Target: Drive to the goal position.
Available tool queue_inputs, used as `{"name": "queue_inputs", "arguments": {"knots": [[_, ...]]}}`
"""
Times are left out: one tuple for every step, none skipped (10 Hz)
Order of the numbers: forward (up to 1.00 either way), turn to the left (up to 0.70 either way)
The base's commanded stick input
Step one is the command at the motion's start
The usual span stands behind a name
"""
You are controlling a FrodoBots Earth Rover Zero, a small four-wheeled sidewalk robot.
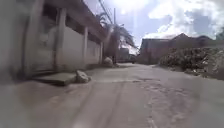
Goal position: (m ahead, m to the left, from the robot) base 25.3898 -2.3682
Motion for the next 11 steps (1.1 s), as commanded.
{"name": "queue_inputs", "arguments": {"knots": [[1.0, 0.0], [1.0, 0.0], [1.0, 0.0], [1.0, 0.0], [1.0, 0.0], [1.0, 0.0], [1.0, 0.0], [1.0, 0.0], [1.0, 0.0], [1.0, -0.11], [1.0, -0.29]]}}
